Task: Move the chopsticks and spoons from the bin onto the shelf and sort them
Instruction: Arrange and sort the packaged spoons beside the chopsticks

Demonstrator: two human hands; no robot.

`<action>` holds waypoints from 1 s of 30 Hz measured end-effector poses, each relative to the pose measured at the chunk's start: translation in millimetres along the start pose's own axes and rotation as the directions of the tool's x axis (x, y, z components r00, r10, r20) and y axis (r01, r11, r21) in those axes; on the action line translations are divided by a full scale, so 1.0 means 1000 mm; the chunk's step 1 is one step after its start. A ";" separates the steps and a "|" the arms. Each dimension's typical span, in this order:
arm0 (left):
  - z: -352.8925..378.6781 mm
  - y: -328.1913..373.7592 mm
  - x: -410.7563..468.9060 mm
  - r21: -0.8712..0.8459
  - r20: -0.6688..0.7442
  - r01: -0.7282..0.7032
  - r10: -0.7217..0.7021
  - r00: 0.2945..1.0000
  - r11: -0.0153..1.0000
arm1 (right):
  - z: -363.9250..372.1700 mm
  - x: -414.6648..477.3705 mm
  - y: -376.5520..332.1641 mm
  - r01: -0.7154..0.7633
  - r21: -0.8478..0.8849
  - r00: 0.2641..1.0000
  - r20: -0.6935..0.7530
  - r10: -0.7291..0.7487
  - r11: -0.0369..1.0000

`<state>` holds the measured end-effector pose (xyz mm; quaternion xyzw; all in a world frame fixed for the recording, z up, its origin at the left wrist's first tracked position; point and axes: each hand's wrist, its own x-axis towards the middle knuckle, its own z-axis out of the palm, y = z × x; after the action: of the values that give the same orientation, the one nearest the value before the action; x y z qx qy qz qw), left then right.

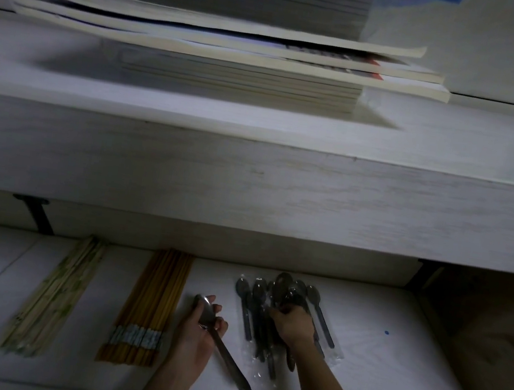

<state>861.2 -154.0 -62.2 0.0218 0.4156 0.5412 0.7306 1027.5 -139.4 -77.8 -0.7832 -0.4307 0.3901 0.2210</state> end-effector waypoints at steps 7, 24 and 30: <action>0.001 -0.005 -0.004 0.013 -0.003 0.003 -0.003 1.000 1.000 | -0.006 -0.005 0.006 -0.023 0.247 1.000 -0.012 0.027 0.969; 0.007 -0.009 -0.004 0.071 -0.001 -0.008 0.008 1.000 0.997 | -0.021 -0.025 -0.006 0.075 0.422 0.987 -0.163 -0.006 0.904; 0.008 -0.017 0.007 -0.001 0.039 0.075 -0.075 0.996 0.997 | 0.006 -0.075 -0.007 0.301 0.248 0.953 -0.031 -0.303 0.921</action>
<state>879.8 -151.3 -68.8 0.0159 0.4012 0.5132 0.7585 994.9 -199.0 -45.0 -0.6719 -0.4946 0.4057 0.3734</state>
